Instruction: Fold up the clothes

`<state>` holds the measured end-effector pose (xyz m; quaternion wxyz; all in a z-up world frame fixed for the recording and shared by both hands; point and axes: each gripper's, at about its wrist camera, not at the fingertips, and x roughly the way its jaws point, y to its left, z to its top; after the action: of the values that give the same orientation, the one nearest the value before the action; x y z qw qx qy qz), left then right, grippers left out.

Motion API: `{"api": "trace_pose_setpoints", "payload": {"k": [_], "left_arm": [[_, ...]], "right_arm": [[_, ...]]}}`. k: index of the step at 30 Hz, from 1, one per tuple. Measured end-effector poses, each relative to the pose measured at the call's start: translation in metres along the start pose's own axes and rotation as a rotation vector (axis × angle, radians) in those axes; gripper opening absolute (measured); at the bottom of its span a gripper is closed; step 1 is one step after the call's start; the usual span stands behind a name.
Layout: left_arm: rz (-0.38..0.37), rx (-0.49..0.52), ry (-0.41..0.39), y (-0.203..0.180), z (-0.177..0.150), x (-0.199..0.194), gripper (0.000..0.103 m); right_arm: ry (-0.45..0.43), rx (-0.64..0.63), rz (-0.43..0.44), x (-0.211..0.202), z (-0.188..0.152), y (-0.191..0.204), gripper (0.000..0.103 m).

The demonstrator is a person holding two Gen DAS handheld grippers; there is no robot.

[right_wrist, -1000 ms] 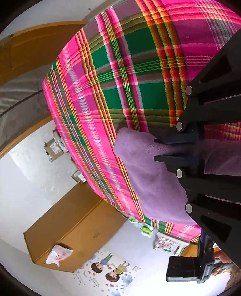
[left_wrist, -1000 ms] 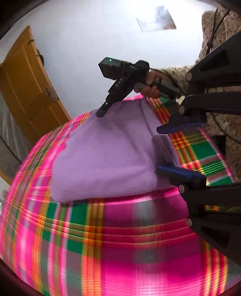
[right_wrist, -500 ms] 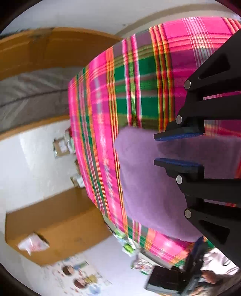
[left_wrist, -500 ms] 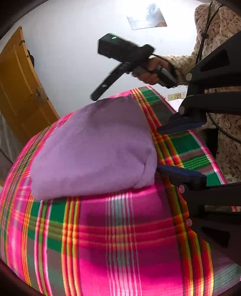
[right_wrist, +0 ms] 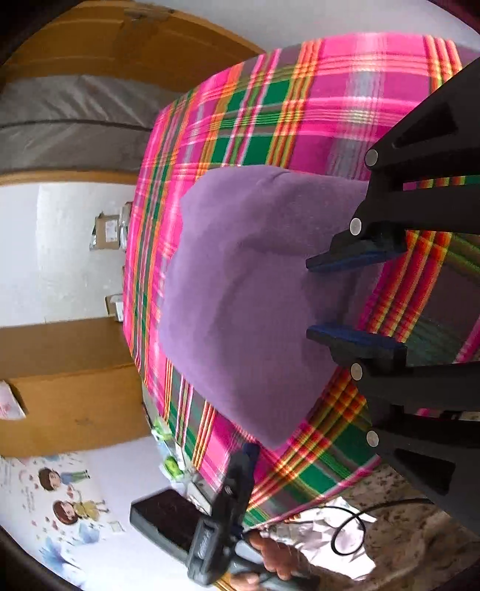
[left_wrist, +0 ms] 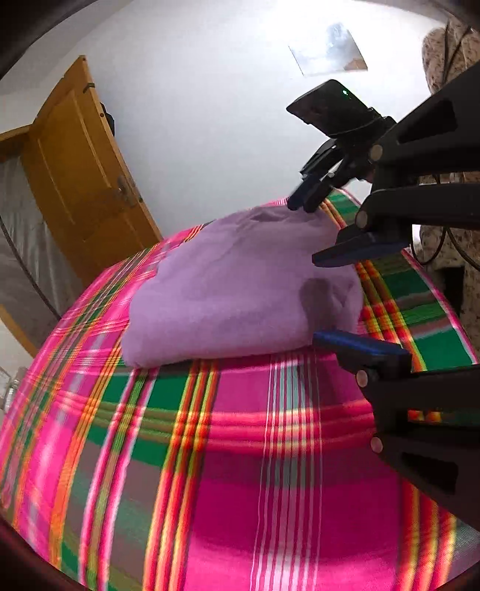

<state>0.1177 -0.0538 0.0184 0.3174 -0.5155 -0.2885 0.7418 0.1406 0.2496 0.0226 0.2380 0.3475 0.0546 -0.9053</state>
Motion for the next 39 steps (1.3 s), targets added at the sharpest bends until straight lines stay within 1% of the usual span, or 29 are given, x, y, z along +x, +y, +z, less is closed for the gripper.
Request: {"api": "trace_pose_setpoints", "payload": {"k": [2,3,6,8,10,13,14,15,16,19,22,25,28,29,31,34,37,39], "left_arm": [[0.009,0.002,0.011,0.002,-0.002,0.004,0.037],[0.009,0.007,0.012,0.002,-0.004,0.004,0.037],[-0.022,0.011,0.002,0.004,-0.009,0.004,0.037],[-0.031,0.030,0.016,0.002,-0.012,0.007,0.037],[-0.048,0.061,0.048,-0.002,-0.018,0.012,0.037],[-0.091,0.067,0.129,-0.004,-0.028,0.026,0.035],[-0.090,0.072,0.143,-0.005,-0.032,0.028,0.033],[-0.070,0.083,0.148,-0.005,-0.036,0.026,0.033],[-0.056,0.096,0.143,-0.003,-0.046,0.014,0.033],[-0.074,0.114,0.113,-0.007,-0.043,0.000,0.033],[-0.070,0.149,0.074,-0.006,-0.048,-0.027,0.033],[-0.058,0.175,0.028,-0.011,-0.044,-0.043,0.033],[-0.076,0.175,-0.018,-0.006,-0.038,-0.062,0.033],[-0.080,0.165,-0.035,-0.006,-0.031,-0.063,0.034],[-0.060,0.141,-0.056,0.001,-0.024,-0.068,0.034],[-0.023,0.115,-0.058,0.009,-0.014,-0.066,0.036],[0.004,0.085,-0.052,0.018,-0.005,-0.057,0.036],[0.000,0.059,-0.054,0.014,0.006,-0.041,0.036]], "right_arm": [[-0.022,0.037,0.021,-0.001,0.007,-0.005,0.031],[-0.017,0.055,0.030,0.002,0.010,-0.008,0.031],[-0.002,0.083,0.027,0.009,0.009,-0.011,0.031],[0.013,0.122,0.037,0.014,0.006,-0.016,0.031],[0.016,0.172,0.056,0.016,0.003,-0.022,0.031],[0.007,0.207,0.061,0.013,0.001,-0.028,0.031],[0.006,0.213,0.054,0.012,0.001,-0.030,0.031],[0.004,0.219,0.049,0.011,0.001,-0.032,0.031],[0.001,0.225,0.044,0.010,0.001,-0.033,0.031],[-0.024,0.241,0.026,0.001,0.005,-0.043,0.031],[-0.041,0.234,-0.007,-0.001,0.014,-0.051,0.031],[-0.062,0.213,0.007,0.007,0.027,-0.058,0.031],[-0.007,0.225,-0.018,0.031,0.039,-0.074,0.031],[0.025,0.241,-0.036,0.040,0.041,-0.080,0.031],[0.078,0.293,-0.070,0.053,0.040,-0.096,0.031],[0.061,0.377,-0.008,0.057,0.040,-0.114,0.031],[0.040,0.393,0.039,0.064,0.054,-0.124,0.031],[0.047,0.407,0.082,0.075,0.063,-0.130,0.032]]}}
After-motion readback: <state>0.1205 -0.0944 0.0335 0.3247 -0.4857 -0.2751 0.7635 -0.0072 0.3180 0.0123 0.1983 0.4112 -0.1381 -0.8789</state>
